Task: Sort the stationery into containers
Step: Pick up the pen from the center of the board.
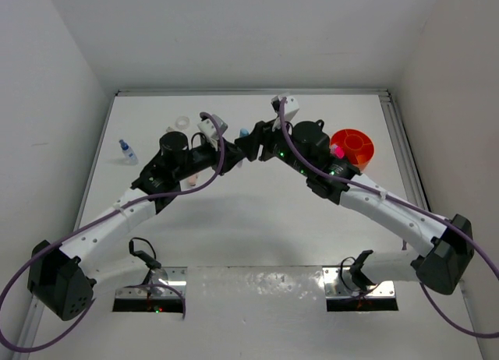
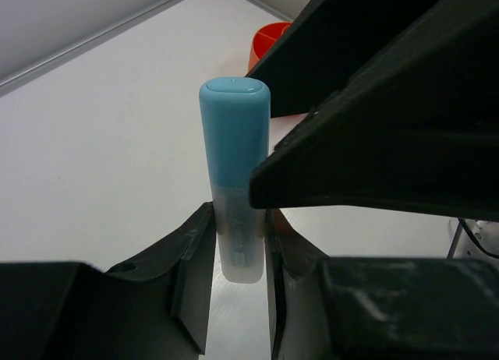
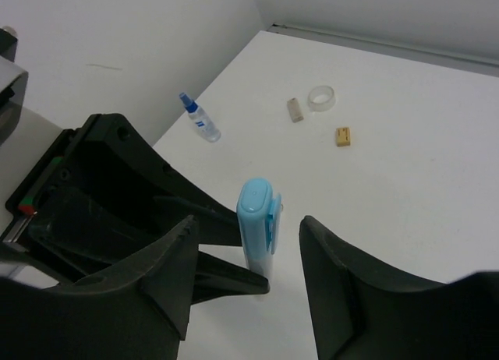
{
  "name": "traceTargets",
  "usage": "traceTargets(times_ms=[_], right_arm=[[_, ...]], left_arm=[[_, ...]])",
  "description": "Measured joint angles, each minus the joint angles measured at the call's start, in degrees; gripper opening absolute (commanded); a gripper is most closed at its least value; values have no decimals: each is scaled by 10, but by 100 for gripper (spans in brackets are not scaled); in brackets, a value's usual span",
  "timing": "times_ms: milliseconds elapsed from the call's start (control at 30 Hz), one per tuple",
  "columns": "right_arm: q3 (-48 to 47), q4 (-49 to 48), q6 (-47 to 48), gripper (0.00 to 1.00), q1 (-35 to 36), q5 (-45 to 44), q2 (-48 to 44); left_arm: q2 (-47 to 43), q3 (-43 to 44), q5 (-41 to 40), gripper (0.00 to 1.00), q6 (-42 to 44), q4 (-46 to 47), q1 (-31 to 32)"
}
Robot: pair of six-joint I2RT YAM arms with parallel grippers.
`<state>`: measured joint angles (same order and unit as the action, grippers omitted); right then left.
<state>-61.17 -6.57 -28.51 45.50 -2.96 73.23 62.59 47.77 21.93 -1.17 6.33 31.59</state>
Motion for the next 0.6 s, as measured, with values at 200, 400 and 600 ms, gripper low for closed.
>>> traceTargets(times_ms=[200,400,600], right_arm=[[-2,-13,0,13,5,-17,24],[-2,-19,0,0,6,-28,28],[5,-18,47,0,0,-33,12]], left_arm=[[-3,0,0,0,0,7,0],[-10,-5,-11,7,1,9,0],[-20,-7,-10,100,4,12,2]])
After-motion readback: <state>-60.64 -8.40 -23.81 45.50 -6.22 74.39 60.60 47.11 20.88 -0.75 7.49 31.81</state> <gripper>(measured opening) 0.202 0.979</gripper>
